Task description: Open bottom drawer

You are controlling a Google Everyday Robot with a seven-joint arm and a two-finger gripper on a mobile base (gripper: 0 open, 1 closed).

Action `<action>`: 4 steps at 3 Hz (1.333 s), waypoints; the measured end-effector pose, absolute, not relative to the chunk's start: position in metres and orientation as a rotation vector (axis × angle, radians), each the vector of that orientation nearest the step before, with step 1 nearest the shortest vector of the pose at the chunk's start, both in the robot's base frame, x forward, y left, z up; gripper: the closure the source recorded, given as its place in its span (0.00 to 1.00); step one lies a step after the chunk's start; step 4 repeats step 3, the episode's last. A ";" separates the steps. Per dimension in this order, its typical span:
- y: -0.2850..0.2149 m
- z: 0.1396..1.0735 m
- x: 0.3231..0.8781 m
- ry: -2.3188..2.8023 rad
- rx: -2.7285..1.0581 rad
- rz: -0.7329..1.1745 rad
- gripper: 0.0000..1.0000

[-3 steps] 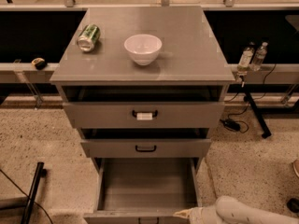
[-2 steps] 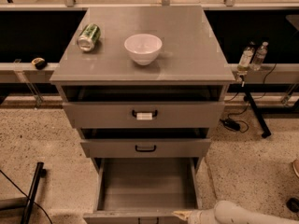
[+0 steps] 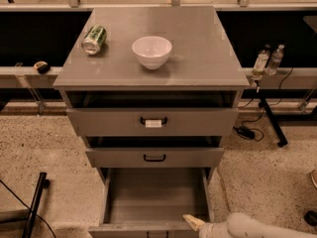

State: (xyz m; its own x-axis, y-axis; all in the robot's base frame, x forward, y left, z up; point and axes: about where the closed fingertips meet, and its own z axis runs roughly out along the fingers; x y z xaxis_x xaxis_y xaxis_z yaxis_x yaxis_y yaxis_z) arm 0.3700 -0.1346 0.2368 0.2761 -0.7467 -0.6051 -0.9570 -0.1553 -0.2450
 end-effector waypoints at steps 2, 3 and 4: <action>-0.176 0.278 0.374 1.606 -1.888 0.406 0.00; -0.207 0.315 0.378 1.735 -1.871 0.297 0.00; -0.207 0.315 0.378 1.735 -1.871 0.297 0.00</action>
Offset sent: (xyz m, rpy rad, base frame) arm 0.0067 -0.0904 0.0898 -0.0333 -0.0649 -0.1864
